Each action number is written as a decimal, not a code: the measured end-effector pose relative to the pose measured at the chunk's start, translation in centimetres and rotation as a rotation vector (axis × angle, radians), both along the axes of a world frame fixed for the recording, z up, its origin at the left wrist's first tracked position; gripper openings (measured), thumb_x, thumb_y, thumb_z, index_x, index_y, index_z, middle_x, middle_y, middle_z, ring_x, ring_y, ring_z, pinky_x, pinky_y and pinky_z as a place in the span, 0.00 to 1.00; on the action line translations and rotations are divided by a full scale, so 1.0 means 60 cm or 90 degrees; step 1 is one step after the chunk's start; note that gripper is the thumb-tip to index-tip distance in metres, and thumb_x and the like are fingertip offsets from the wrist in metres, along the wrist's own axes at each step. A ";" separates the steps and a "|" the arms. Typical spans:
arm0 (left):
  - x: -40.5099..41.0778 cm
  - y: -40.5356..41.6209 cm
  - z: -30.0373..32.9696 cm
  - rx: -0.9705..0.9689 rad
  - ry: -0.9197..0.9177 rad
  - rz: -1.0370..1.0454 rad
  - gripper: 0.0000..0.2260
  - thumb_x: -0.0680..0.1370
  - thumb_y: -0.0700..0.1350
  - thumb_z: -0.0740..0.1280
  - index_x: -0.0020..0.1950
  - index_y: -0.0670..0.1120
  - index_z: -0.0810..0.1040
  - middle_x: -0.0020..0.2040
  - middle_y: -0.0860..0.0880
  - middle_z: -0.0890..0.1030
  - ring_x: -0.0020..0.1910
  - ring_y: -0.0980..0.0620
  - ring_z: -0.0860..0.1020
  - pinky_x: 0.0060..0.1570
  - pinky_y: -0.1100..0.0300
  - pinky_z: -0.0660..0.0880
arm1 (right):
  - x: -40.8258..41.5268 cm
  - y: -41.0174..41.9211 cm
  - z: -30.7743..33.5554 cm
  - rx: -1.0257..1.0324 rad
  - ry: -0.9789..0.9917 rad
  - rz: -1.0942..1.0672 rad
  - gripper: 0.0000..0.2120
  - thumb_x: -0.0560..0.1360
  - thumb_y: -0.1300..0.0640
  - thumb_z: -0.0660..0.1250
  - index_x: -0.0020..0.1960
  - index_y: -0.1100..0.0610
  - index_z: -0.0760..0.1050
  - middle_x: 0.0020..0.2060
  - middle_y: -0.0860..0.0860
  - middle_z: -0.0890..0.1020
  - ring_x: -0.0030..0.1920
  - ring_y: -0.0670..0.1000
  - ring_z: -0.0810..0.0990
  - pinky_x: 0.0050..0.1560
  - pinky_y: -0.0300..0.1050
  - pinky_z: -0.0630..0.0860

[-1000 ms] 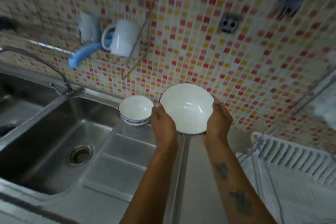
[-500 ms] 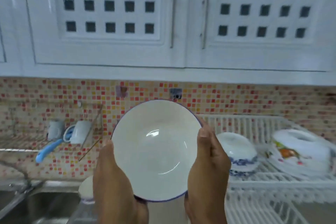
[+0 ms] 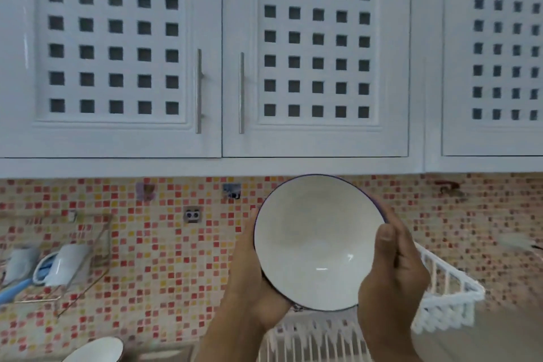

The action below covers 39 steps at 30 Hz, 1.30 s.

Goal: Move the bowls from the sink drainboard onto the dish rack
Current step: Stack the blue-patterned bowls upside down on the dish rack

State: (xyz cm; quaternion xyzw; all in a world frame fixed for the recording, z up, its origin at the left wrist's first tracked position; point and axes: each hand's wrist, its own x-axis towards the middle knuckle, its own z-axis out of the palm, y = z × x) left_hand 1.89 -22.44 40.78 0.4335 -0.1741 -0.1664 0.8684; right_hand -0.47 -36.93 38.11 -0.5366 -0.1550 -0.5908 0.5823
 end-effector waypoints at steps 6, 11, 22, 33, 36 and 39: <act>0.025 -0.028 0.013 0.083 -0.009 -0.113 0.34 0.62 0.67 0.72 0.62 0.49 0.81 0.64 0.39 0.80 0.62 0.34 0.76 0.62 0.34 0.71 | 0.040 -0.067 0.013 -0.085 -0.041 0.078 0.18 0.81 0.52 0.51 0.63 0.38 0.73 0.60 0.40 0.80 0.64 0.45 0.76 0.64 0.40 0.73; 0.043 -0.039 0.050 0.150 -0.110 -0.047 0.41 0.52 0.69 0.76 0.61 0.49 0.82 0.61 0.41 0.82 0.59 0.39 0.80 0.59 0.39 0.76 | 0.078 -0.117 0.053 -0.138 0.197 0.317 0.26 0.68 0.26 0.56 0.55 0.40 0.77 0.50 0.40 0.85 0.54 0.40 0.82 0.53 0.40 0.80; 0.137 -0.080 -0.033 0.679 -0.470 0.589 0.47 0.53 0.71 0.75 0.66 0.51 0.68 0.58 0.51 0.72 0.56 0.50 0.75 0.53 0.52 0.80 | 0.183 -0.116 0.068 -0.198 0.659 0.417 0.22 0.78 0.40 0.58 0.59 0.56 0.77 0.50 0.58 0.85 0.51 0.58 0.84 0.55 0.54 0.80; 0.202 -0.089 -0.102 0.859 -0.371 0.481 0.59 0.59 0.66 0.76 0.79 0.45 0.49 0.74 0.45 0.56 0.74 0.43 0.59 0.71 0.45 0.65 | 0.268 -0.084 -0.015 -0.137 0.752 0.315 0.16 0.70 0.49 0.71 0.53 0.57 0.77 0.41 0.53 0.82 0.40 0.53 0.82 0.37 0.44 0.78; 0.208 -0.084 -0.105 0.891 -0.378 0.469 0.59 0.59 0.67 0.76 0.78 0.43 0.49 0.75 0.42 0.55 0.75 0.41 0.57 0.71 0.44 0.64 | 0.277 -0.084 -0.023 -0.095 0.749 0.337 0.14 0.68 0.51 0.74 0.49 0.57 0.79 0.43 0.57 0.84 0.43 0.57 0.83 0.44 0.51 0.82; 0.207 -0.084 -0.109 0.917 -0.356 0.433 0.61 0.61 0.66 0.76 0.79 0.42 0.45 0.77 0.42 0.51 0.77 0.40 0.53 0.73 0.44 0.62 | 0.280 -0.085 -0.030 -0.074 0.771 0.374 0.15 0.68 0.56 0.75 0.52 0.60 0.78 0.44 0.60 0.84 0.42 0.59 0.84 0.42 0.52 0.82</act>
